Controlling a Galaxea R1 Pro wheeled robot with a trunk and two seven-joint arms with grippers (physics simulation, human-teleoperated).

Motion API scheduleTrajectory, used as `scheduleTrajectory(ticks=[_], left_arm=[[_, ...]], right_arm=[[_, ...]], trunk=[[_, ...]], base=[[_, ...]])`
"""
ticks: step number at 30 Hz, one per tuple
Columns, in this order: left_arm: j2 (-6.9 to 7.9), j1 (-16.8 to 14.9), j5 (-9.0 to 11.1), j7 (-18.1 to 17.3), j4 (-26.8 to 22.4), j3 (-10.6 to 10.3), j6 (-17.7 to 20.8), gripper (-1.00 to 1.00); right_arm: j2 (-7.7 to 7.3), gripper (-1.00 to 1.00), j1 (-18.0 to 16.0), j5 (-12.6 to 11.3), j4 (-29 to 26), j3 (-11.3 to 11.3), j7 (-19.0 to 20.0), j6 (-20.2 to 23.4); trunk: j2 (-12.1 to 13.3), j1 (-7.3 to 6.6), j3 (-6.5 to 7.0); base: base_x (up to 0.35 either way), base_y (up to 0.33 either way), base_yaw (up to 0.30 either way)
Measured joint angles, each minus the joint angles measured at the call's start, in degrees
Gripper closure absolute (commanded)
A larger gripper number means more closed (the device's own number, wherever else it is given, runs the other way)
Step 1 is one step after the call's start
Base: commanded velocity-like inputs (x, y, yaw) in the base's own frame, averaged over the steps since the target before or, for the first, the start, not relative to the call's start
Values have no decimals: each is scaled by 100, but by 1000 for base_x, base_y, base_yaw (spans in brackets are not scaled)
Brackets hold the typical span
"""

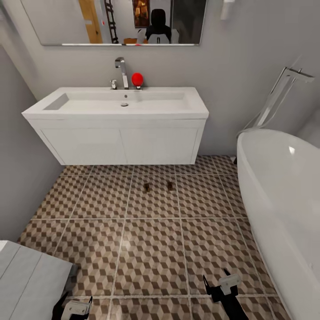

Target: Take the four mousetraps from the cabinet in the bathroom and place them on the bathroom floor. Make sure all four end up on the same floor surface, and ensure that at least two of them are either under or directly next to the same bathroom sink.

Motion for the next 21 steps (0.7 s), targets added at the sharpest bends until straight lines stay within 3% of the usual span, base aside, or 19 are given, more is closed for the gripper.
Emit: scheduleTrajectory(ticks=[21], left_arm=[[-40, 2, 0, 0, 26, 0, 0, -100]], right_arm=[[-17, -100, 0, 0, 0, 0, 0, 9]], trunk=[[842, -461, 377]], base=[[0, 0, 0]])
